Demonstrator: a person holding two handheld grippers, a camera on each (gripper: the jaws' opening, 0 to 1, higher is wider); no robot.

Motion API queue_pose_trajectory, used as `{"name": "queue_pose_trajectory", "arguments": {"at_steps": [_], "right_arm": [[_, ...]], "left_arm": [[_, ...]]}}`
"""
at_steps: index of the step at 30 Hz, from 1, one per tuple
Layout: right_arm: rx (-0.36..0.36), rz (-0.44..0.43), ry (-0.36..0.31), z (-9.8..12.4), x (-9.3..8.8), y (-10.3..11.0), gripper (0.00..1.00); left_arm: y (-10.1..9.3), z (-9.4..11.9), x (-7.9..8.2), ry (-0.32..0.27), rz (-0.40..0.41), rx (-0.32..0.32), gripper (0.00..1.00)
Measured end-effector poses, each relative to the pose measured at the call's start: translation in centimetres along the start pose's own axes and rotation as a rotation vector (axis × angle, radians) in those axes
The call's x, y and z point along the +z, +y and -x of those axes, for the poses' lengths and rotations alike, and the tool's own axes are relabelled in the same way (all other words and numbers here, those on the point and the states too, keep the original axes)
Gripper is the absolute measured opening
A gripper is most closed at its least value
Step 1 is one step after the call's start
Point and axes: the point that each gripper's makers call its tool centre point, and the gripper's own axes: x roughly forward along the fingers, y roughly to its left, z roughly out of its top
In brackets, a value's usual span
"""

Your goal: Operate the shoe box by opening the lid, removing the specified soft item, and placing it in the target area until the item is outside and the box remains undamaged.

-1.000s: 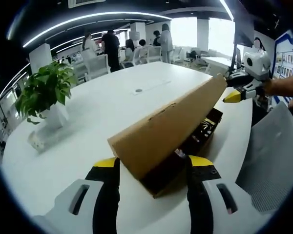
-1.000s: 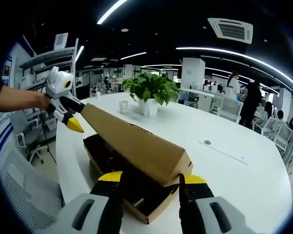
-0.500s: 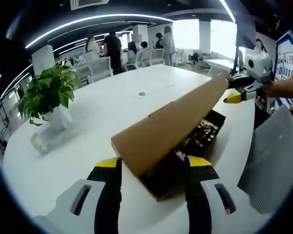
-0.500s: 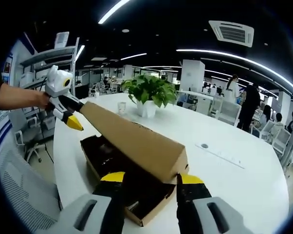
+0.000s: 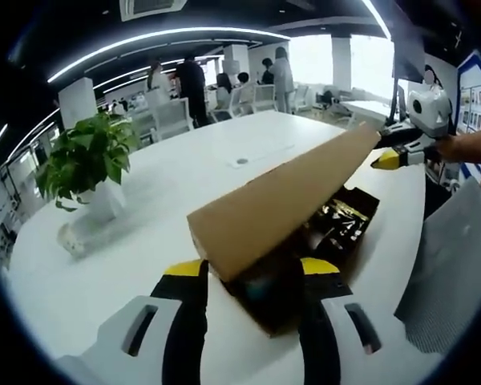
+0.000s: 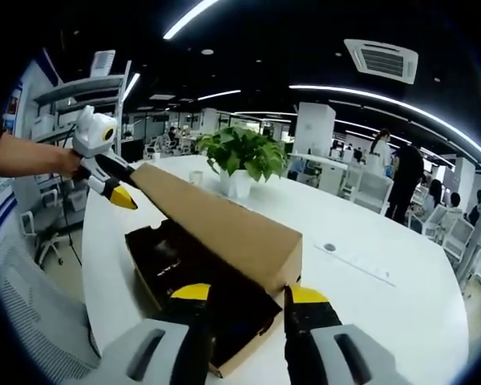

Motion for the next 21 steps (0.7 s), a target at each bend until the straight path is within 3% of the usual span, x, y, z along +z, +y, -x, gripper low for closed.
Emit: {"name": "queue_pose_trajectory", "arguments": {"at_steps": [21], "right_arm": [[-0.044,0.002,-0.027,-0.5,1.2,-1.8,0.18]], "left_arm": [[1.8,-0.3,1.2,-0.018,-0.020,0.052,0.28]]}}
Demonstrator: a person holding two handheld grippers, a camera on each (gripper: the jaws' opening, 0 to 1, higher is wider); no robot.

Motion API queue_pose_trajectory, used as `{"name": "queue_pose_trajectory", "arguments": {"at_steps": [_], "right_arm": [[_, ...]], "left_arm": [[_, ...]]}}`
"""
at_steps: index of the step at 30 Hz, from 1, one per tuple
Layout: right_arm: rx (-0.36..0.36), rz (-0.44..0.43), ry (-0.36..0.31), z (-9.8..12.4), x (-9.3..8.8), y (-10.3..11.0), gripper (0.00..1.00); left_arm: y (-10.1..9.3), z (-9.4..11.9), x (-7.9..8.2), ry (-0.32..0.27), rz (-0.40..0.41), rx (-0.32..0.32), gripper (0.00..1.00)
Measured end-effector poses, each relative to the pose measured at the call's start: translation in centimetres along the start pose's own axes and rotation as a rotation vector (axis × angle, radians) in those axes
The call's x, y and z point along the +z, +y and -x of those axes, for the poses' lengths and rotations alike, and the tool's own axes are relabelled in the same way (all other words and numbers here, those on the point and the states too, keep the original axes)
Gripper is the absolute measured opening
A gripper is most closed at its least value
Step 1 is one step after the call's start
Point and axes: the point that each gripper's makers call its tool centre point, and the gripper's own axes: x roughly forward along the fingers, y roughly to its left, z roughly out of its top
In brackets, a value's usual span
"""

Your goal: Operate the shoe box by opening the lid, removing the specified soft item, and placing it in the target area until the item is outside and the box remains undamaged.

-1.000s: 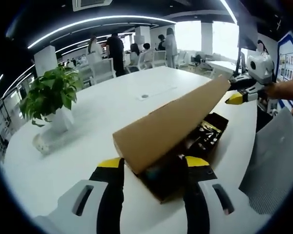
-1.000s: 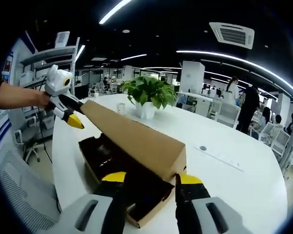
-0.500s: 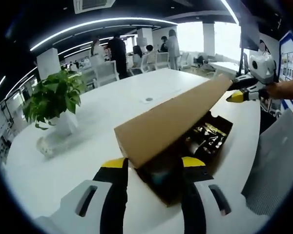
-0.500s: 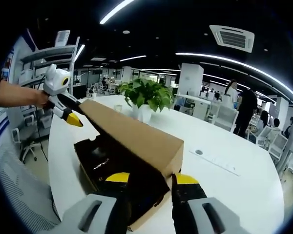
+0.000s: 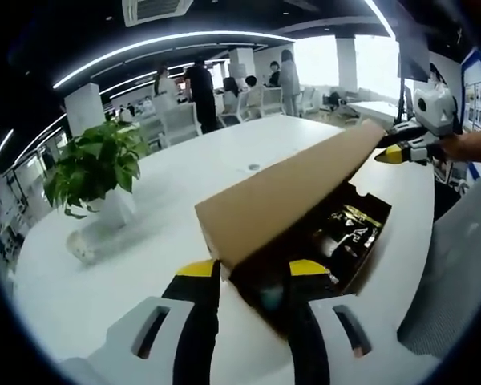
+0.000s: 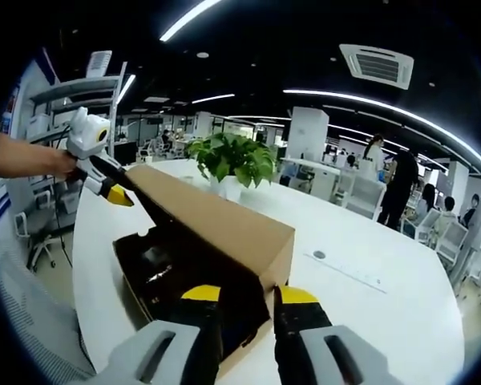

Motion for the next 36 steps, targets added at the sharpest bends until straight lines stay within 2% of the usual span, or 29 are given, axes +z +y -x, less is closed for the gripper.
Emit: {"name": "queue_pose_trajectory", "arguments": {"at_steps": [13,24,36], "right_arm": [[-0.026,-0.001,-0.011,-0.5,0.8,-1.2,0.12],[-0.040,0.002,-0.018,-0.9,1.4,-1.8,0.09],[-0.046,0.010,-0.024,-1.4,1.8,-2.3,0.09]], "left_arm": [[1.2,-0.4,0.8,-0.006,-0.016,0.028,0.21],[2.3,-0.8,1.4,-0.004,-0.025,0.061,0.13],[3.3,-1.2,1.9,-0.016,-0.018,0.080,0.10]]}}
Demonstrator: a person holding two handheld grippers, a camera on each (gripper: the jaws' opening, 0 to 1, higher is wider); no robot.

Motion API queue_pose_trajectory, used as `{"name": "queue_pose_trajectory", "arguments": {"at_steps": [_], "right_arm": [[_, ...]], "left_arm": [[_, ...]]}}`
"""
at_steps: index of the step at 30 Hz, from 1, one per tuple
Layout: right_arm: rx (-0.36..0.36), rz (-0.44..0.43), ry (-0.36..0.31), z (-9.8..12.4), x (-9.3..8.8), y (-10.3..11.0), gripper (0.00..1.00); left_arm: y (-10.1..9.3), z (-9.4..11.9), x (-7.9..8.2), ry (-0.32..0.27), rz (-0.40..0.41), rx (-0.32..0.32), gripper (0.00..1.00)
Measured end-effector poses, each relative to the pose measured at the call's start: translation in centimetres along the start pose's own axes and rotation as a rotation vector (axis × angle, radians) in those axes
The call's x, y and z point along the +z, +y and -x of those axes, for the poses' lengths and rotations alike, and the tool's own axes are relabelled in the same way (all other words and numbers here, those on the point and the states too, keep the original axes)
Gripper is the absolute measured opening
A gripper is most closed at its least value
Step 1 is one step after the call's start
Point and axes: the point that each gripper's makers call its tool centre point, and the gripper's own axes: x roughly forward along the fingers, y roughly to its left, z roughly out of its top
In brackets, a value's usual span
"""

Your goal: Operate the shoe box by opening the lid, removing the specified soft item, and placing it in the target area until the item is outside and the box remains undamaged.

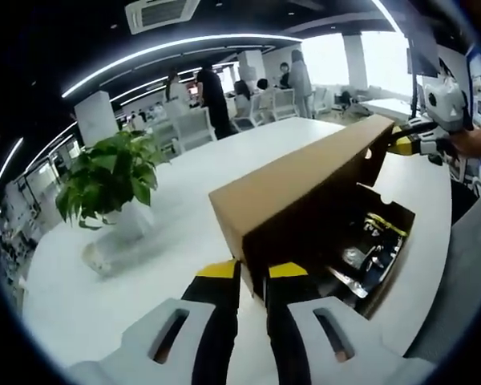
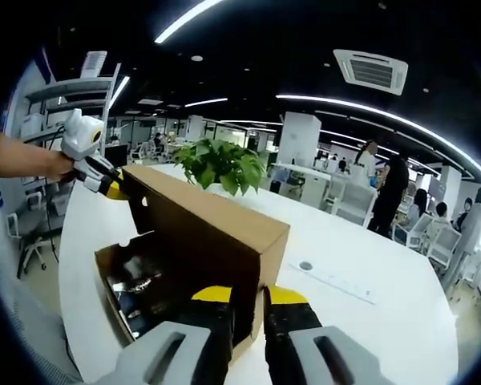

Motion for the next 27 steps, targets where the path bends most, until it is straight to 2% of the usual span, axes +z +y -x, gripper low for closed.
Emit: {"name": "queue_pose_trajectory", "arguments": {"at_steps": [20,27], "right_arm": [[-0.013,-0.007,-0.013,-0.7,0.4,-0.8,0.09],[-0.009,-0.017,0.014,-1.3,-0.2,-0.9,0.10]], "left_arm": [[1.0,-0.9,0.3,0.008,-0.003,0.040,0.04],[1.1,-0.9,0.4,0.015,-0.008,0.045,0.03]]}}
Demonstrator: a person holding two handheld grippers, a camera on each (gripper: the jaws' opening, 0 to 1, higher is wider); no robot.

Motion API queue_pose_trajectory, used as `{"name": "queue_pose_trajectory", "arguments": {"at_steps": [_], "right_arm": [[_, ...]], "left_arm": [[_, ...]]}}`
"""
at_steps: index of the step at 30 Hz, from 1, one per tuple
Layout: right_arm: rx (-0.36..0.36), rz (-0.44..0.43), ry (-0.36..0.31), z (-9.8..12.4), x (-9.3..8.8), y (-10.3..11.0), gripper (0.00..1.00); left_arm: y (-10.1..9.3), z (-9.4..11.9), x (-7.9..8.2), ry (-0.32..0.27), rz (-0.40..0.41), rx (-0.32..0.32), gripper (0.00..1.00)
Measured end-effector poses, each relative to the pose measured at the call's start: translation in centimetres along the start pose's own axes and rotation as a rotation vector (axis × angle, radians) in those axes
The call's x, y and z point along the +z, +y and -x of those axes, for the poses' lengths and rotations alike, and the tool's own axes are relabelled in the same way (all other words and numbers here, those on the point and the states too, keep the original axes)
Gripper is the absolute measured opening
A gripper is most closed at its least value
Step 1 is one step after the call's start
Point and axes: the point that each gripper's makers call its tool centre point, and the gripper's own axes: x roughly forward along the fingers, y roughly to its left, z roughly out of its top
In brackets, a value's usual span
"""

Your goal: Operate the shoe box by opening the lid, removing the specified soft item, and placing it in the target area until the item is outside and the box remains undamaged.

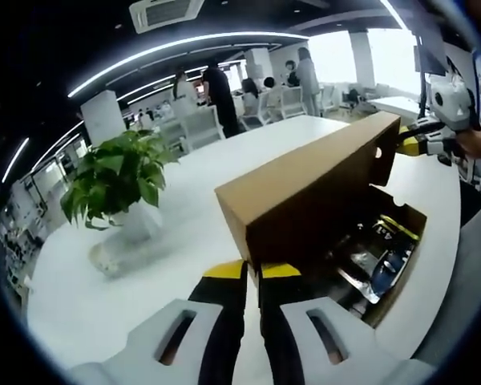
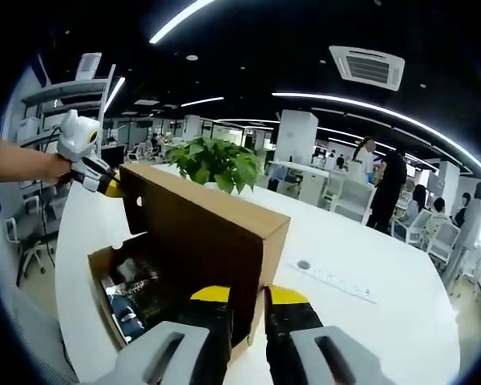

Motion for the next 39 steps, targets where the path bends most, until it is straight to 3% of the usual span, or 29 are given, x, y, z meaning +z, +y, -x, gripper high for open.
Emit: {"name": "queue_pose_trajectory", "arguments": {"at_steps": [10,39], "right_arm": [[-0.002,-0.012,0.024,-0.5,-1.1,0.0,0.11],[-0.037,-0.042,0.170,-1.7,-7.2,-0.3,0.04]], "left_arm": [[0.1,-0.1,0.2,0.000,0.005,0.004,0.03],[1.1,-1.3,1.0,-0.007,0.013,0.005,0.02]]}}
